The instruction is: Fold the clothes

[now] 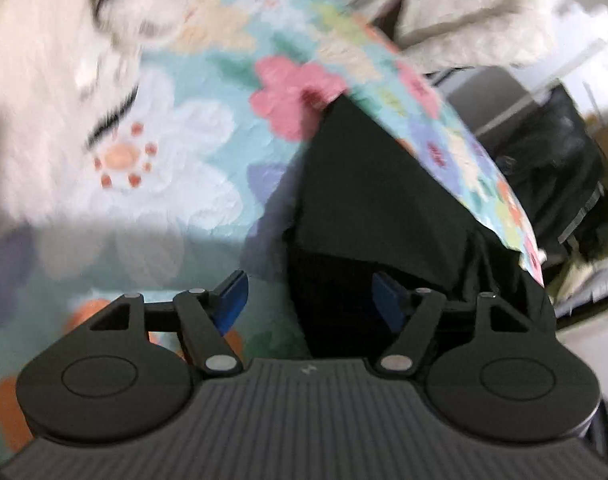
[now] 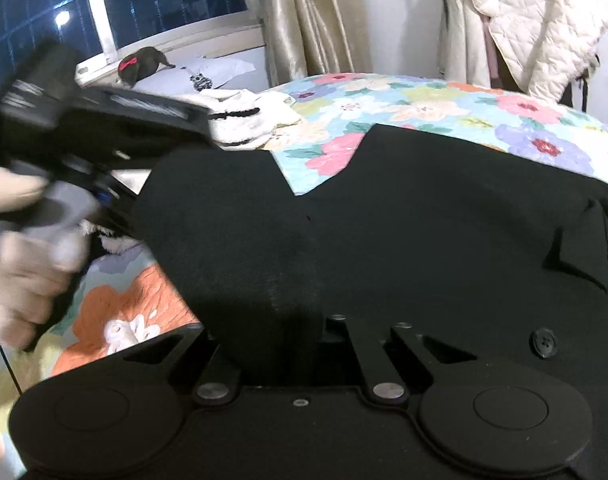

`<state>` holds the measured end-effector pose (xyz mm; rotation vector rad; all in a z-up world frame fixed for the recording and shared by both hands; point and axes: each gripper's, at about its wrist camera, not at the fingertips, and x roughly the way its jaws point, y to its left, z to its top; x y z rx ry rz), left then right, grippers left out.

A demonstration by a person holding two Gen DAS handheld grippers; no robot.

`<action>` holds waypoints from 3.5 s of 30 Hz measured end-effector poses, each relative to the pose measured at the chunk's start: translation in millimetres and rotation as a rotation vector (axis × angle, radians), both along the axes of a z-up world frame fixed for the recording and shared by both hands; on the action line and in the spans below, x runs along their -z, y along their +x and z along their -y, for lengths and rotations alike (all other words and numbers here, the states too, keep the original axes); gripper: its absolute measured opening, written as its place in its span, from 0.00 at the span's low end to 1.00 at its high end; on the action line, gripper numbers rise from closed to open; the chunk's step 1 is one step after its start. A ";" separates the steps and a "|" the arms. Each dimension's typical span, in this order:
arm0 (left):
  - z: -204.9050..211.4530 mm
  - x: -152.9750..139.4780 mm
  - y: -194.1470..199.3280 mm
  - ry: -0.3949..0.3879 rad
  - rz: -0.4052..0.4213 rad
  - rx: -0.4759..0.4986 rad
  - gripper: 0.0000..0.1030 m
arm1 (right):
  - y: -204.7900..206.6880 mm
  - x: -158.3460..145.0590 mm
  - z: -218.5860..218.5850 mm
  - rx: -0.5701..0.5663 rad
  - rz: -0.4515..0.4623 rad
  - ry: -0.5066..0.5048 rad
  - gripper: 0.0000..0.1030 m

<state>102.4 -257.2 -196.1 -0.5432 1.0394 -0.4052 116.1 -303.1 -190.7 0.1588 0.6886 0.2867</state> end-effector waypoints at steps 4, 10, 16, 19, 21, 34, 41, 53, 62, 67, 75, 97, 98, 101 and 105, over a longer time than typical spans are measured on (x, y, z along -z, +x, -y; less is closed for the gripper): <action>7.5 25.2 13.9 -0.076 -0.050 -0.043 0.74 | 0.0 -3.0 8.3 0.007 -0.013 0.022 0.06; 35.4 16.0 23.0 -0.069 0.018 0.058 0.23 | 7.5 4.4 17.9 0.010 -0.034 0.082 0.07; 69.7 -17.9 6.9 0.018 0.140 0.143 0.10 | -2.6 1.1 38.2 0.059 -0.021 0.149 0.07; 99.9 -46.4 0.7 0.016 0.195 0.216 0.10 | -14.3 -15.4 58.5 0.102 0.015 0.152 0.07; 129.0 -67.4 -1.4 0.017 0.226 0.288 0.10 | -26.5 -26.6 78.6 0.155 0.045 0.185 0.07; 420.3 -116.8 -106.0 0.010 0.336 0.979 0.11 | -253.5 -69.1 298.8 0.779 0.294 0.391 0.08; 514.5 -34.5 -158.8 0.221 0.265 1.127 0.24 | -314.0 12.1 370.3 0.923 0.092 0.475 0.09; 387.7 -82.3 -92.1 0.242 0.384 0.829 0.64 | -338.5 -8.1 380.5 0.964 0.085 0.529 0.23; 364.9 -40.2 -42.4 0.102 0.185 0.697 0.64 | -355.5 -4.2 375.5 0.979 0.106 0.449 0.11; 416.9 -11.7 -30.2 0.096 0.123 0.737 0.71 | -353.6 -7.6 373.0 0.981 0.093 0.407 0.12; 471.2 -32.0 -8.9 0.099 0.156 0.756 0.10 | -357.7 -1.7 371.0 0.967 0.056 0.379 0.11; 472.5 -75.7 24.3 0.057 0.234 0.791 0.61 | -378.1 -47.6 348.8 1.097 -0.142 0.072 0.30; 471.4 -74.7 17.1 0.081 0.230 0.843 0.62 | -378.1 -56.2 345.7 1.111 -0.121 0.029 0.30; 478.7 -59.3 -15.7 0.219 0.253 1.021 0.62 | -375.4 -78.7 332.7 1.151 -0.049 -0.124 0.34; 499.7 -21.4 -51.5 0.415 0.257 1.163 0.62 | -369.1 -80.6 328.8 1.069 0.078 -0.031 0.34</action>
